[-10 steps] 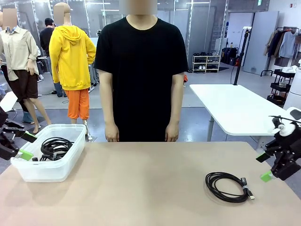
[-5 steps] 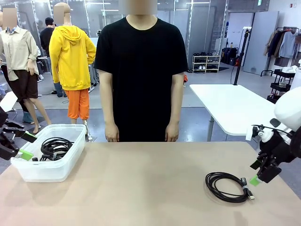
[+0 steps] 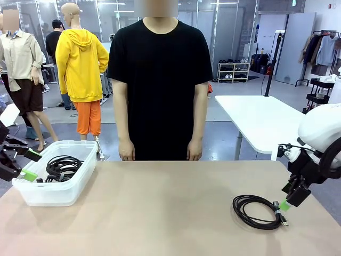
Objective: Organize and store the cables.
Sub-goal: Place the USB Extension Cable into the Organizing box.
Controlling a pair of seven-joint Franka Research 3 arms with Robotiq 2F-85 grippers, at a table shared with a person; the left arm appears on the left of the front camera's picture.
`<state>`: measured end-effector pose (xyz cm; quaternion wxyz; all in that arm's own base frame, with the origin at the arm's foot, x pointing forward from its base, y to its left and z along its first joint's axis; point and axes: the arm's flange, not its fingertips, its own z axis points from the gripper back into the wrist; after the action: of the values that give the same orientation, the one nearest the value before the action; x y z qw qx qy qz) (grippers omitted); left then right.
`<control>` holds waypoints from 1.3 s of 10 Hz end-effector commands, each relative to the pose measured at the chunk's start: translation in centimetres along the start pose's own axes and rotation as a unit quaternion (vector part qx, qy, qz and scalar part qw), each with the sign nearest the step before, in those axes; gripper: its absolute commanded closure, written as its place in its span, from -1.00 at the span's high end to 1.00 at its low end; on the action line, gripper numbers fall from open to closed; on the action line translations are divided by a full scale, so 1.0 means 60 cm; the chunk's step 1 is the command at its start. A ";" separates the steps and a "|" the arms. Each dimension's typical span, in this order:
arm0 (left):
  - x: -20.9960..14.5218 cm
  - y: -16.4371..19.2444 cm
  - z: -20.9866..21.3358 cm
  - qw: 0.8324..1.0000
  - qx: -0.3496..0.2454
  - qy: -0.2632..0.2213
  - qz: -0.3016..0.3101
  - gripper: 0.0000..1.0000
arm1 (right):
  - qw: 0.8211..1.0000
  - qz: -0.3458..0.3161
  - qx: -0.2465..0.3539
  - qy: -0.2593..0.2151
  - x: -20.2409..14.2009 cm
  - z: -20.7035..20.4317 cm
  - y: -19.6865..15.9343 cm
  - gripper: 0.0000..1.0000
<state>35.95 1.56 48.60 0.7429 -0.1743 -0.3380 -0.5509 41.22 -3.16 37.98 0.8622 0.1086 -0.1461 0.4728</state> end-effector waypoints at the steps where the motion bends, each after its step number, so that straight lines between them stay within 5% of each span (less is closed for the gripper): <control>1: 0.002 0.003 0.002 1.000 -0.001 0.001 0.007 1.00 | 1.000 -0.001 0.001 -0.002 -0.001 -0.001 0.000 1.00; 4: 0.002 0.003 0.002 1.000 -0.001 0.001 0.007 1.00 | 1.000 -0.001 0.001 -0.001 -0.001 0.000 0.000 1.00; 6: 0.002 0.003 0.002 1.000 -0.001 0.001 0.007 1.00 | 0.991 -0.091 -0.041 0.086 0.038 -0.006 0.002 1.00; 9: 0.002 0.003 0.002 1.000 -0.001 0.001 0.007 1.00 | 0.957 -0.256 -0.066 0.121 0.075 -0.038 -0.025 1.00; 13: 0.002 0.003 0.002 1.000 -0.001 0.001 0.007 1.00 | 0.916 -0.365 -0.081 0.146 0.068 -0.102 -0.053 1.00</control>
<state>35.95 1.57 48.59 0.7430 -0.1744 -0.3380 -0.5507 46.03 -0.45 33.55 0.9893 0.0233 -0.0184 0.1429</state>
